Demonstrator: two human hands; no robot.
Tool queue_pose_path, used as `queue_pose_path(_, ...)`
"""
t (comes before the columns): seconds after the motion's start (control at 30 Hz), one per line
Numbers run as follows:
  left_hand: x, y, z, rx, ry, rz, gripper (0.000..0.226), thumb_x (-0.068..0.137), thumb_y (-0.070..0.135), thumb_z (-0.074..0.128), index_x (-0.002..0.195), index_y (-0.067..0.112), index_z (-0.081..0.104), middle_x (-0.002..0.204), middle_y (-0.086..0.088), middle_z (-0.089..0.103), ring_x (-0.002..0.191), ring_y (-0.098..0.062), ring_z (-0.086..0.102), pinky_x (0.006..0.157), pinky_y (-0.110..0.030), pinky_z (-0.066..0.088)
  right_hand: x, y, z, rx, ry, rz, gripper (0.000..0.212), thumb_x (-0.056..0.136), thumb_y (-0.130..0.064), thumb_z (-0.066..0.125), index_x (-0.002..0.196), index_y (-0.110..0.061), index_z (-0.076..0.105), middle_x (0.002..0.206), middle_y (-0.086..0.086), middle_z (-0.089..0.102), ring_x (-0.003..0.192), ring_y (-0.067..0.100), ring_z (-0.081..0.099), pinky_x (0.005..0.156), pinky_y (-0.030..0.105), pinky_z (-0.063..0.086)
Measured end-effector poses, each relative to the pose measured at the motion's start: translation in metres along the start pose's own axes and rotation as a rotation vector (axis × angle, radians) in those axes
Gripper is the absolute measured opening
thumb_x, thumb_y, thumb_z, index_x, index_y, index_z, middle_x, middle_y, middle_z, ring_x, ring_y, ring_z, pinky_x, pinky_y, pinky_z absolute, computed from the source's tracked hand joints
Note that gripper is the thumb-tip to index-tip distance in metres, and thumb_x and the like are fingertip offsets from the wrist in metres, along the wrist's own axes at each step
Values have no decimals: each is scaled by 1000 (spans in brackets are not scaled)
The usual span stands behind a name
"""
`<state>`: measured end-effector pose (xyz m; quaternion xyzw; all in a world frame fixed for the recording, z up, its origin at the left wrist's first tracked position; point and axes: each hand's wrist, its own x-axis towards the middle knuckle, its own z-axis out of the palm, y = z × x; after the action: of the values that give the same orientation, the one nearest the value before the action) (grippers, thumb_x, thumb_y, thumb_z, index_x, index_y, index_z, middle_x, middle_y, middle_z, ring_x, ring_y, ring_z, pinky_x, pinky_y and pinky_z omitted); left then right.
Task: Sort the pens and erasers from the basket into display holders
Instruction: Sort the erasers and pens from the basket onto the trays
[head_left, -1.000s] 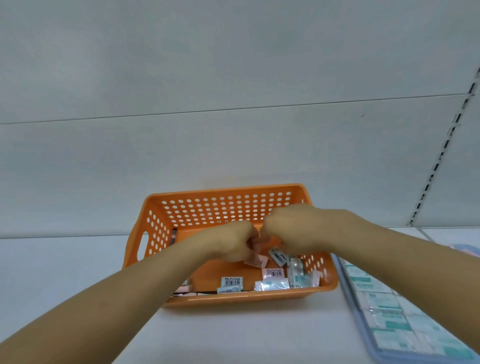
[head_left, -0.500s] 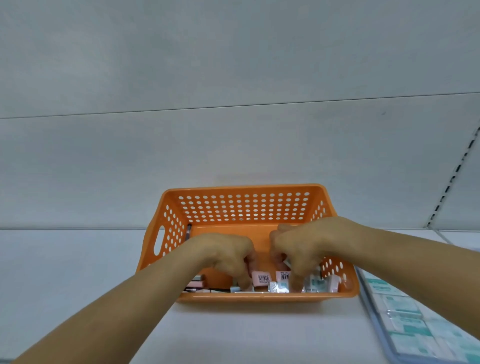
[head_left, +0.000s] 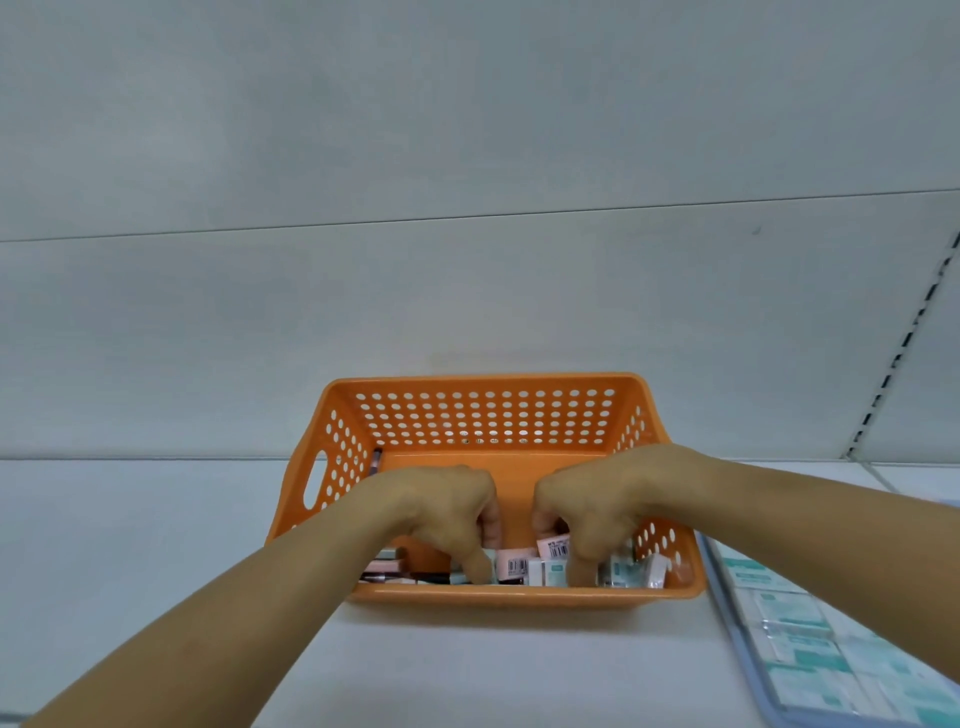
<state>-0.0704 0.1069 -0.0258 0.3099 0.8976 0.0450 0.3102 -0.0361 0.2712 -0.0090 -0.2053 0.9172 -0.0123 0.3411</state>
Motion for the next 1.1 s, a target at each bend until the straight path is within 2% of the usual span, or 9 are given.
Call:
queue_pose_path(0.1, -3, -2, -1, -9, 17, 5, 24, 76, 27, 77, 99, 22, 72, 91, 9, 71, 84, -8, 62, 78, -26, 54, 0, 2, -2, 54, 42, -34, 25, 80, -29, 76, 103, -22, 69, 94, -7, 71, 80, 8, 68, 71, 26, 58)
queue_pose_path(0.2, -12, -6, -9, -99, 154, -1, 22, 75, 21, 75, 97, 20, 73, 92, 6, 73, 85, -8, 66, 76, -26, 56, -4, 5, -8, 82, 155, -71, 20, 79, -31, 76, 97, -26, 68, 92, -8, 70, 80, 8, 68, 70, 27, 58)
queue_pose_path(0.3, -26, -9, -17, -351, 313, 8, 17, 76, 12, 71, 93, 15, 74, 89, 1, 75, 87, -11, 71, 82, -33, 59, -16, 6, -17, 94, 298, -128, 18, 79, -33, 75, 94, -27, 68, 85, -10, 67, 74, 5, 65, 61, 22, 51)
queue_pose_path(0.4, -39, -5, -17, -564, 433, 23, 12, 81, 7, 69, 91, 12, 73, 88, -2, 76, 87, -13, 72, 76, -32, 60, -36, 8, -25, 124, 449, -175, 12, 79, -32, 75, 89, -26, 68, 78, -11, 65, 66, 4, 60, 55, 18, 44)
queue_pose_path(0.5, -46, 7, -12, -728, 539, 46, 9, 85, 6, 67, 93, 10, 71, 90, -3, 76, 86, -15, 73, 70, -30, 60, -58, 14, -30, 210, 567, -221, 12, 79, -26, 75, 89, -23, 70, 80, -9, 68, 67, 6, 63, 56, 21, 48)
queue_pose_path(0.63, -47, 35, -7, -956, 610, 83, 10, 89, 6, 65, 97, 6, 70, 91, -8, 76, 87, -21, 74, 72, -36, 62, -87, 34, -26, 359, 646, -230, 12, 80, -18, 76, 91, -15, 71, 81, -5, 74, 71, 11, 69, 62, 30, 57)
queue_pose_path(0.77, -42, 78, -10, -1142, 627, 152, 13, 89, 3, 63, 101, 2, 68, 93, -14, 75, 85, -27, 74, 68, -32, 62, -116, 62, -11, 532, 730, -214, 9, 79, -13, 77, 86, -13, 72, 74, -1, 73, 58, 9, 56, 52, 23, 44)
queue_pose_path(0.87, -32, 117, -12, -1167, 625, 208, 12, 89, 3, 62, 100, 1, 67, 92, -17, 74, 85, -28, 74, 66, -30, 62, -143, 91, 8, 636, 777, -185, 9, 80, -10, 75, 88, -10, 73, 70, -2, 72, 56, 13, 50, 56, 27, 40)
queue_pose_path(1.1, 24, 221, 14, -1079, 638, 299, 9, 87, 0, 63, 95, -3, 66, 82, -14, 75, 76, -27, 74, 65, -31, 61, -206, 166, 74, 782, 808, -45, 7, 80, -7, 74, 87, -9, 74, 75, 7, 72, 59, 21, 53, 62, 35, 41)
